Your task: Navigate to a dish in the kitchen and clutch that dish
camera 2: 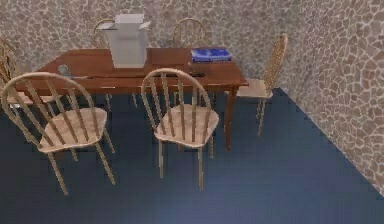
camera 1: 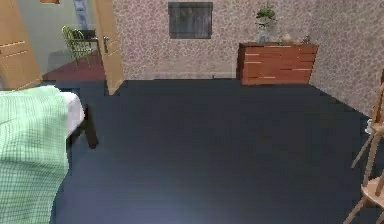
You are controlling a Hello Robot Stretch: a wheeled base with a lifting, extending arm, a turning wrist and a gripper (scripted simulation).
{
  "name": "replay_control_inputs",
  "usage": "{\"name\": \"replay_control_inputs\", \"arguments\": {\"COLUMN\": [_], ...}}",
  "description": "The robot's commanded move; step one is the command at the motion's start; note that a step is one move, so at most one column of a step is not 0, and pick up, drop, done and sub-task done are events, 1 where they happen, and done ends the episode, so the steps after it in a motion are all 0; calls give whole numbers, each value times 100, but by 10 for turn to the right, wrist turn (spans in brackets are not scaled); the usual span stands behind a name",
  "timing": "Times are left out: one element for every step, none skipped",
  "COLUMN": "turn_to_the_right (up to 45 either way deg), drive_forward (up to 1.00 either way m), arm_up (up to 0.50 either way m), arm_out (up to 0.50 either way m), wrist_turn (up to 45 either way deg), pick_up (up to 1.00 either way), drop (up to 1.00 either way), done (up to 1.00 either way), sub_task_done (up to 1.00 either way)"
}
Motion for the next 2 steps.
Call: {"name": "replay_control_inputs", "arguments": {"turn_to_the_right": [0,-210], "drive_forward": [75,0], "arm_up": [0,0], "arm_out": [0,0], "wrist_turn": [0,0], "pick_up": [0,0], "drop": [0,0], "done": [0,0], "sub_task_done": [0,0]}}
